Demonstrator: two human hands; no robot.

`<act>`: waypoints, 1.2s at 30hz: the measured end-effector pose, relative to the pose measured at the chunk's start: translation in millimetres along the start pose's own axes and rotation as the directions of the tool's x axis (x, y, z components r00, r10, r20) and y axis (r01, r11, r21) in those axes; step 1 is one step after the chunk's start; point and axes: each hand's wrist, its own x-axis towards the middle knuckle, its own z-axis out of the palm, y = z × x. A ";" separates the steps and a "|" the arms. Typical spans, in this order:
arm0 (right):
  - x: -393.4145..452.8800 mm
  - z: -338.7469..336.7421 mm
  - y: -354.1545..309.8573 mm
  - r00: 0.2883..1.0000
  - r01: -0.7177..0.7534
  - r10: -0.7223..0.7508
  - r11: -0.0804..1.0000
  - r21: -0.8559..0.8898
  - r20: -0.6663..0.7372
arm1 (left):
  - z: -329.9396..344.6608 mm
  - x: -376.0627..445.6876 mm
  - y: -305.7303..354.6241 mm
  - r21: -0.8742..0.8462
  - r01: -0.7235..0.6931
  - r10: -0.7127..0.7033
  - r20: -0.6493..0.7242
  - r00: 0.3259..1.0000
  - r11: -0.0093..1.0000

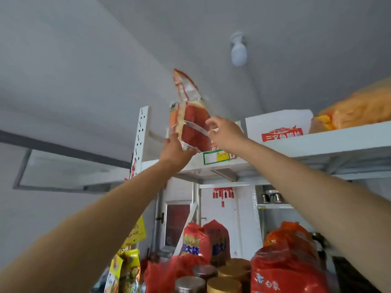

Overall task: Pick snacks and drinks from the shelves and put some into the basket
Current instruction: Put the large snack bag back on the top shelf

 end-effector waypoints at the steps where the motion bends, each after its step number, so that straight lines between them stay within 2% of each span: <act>1: 7.8 5.0 2.3 1.000 -0.015 0.016 0.999 -0.047 0.025 | 4.0 12.6 -4.7 -0.012 0.011 -0.011 -0.014 1.000 1.000; 6: 28.7 23.8 23.5 0.973 -0.103 0.137 0.978 -0.182 0.186 | 21.4 47.5 -20.2 -0.017 0.140 -0.141 -0.017 0.990 0.990; 10: 46.1 30.6 30.3 0.949 -0.221 0.264 0.948 -0.229 0.175 | 33.1 79.2 -16.1 -0.118 0.117 -0.124 -0.051 0.991 0.986; 12: 50.4 31.7 29.7 0.927 -0.274 0.324 0.928 -0.252 0.187 | 33.4 92.1 -10.7 -0.089 0.100 -0.110 -0.105 0.988 0.991; 14: 52.0 30.7 28.1 0.915 -0.286 0.343 0.922 -0.260 0.211 | 33.8 103.0 -12.1 -0.083 0.112 -0.122 -0.128 0.984 0.990; 20: 56.9 25.0 27.4 0.891 -0.314 0.392 0.896 -0.313 0.228 | 47.4 120.1 -34.2 -0.281 0.178 -0.199 -0.049 0.979 0.943; 25: 58.5 25.9 31.5 0.879 -0.337 0.395 0.911 -0.239 0.266 | 50.5 121.6 -45.7 -0.363 0.174 -0.191 -0.011 0.982 0.915; 29: 55.4 24.7 30.1 0.884 -0.375 0.397 0.917 -0.135 0.247 | 39.4 119.5 -50.2 -0.502 0.157 -0.204 -0.041 0.978 0.851; 36: 40.9 23.3 23.1 0.923 -0.339 0.344 0.939 -0.058 0.171 | 11.2 94.8 -54.4 -0.773 0.063 -0.220 -0.101 0.970 0.631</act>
